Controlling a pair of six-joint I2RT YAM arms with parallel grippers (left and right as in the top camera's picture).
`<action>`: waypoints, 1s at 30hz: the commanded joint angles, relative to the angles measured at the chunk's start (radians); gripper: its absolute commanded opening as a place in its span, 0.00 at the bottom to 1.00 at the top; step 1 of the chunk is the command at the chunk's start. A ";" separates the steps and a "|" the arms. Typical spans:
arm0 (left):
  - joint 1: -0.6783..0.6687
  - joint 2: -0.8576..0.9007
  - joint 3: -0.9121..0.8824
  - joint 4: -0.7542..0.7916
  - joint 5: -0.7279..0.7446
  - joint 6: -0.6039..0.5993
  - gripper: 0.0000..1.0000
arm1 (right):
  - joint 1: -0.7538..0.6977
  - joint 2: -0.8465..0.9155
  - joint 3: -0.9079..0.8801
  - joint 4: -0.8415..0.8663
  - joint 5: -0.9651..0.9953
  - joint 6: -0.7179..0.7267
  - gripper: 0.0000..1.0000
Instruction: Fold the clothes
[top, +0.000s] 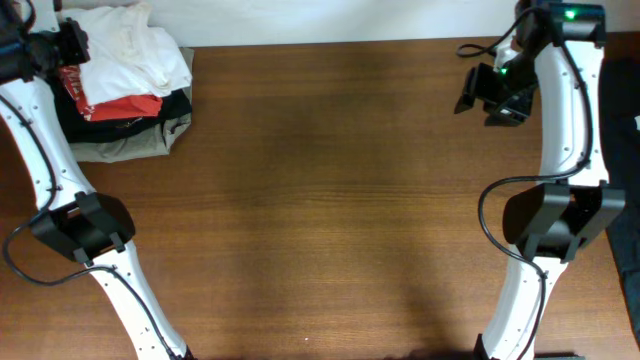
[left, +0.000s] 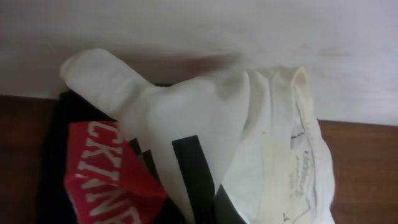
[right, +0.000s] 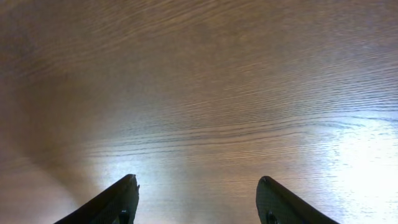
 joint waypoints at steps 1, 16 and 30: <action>0.024 -0.012 -0.106 0.093 0.001 -0.005 0.00 | 0.038 -0.023 -0.003 -0.006 -0.002 -0.011 0.65; 0.108 -0.014 -0.284 0.302 -0.092 -0.097 0.99 | 0.169 -0.023 -0.003 -0.006 -0.005 -0.010 0.64; 0.024 -0.052 -0.284 0.374 0.008 -0.143 0.27 | 0.177 -0.023 -0.003 -0.006 -0.010 -0.003 0.64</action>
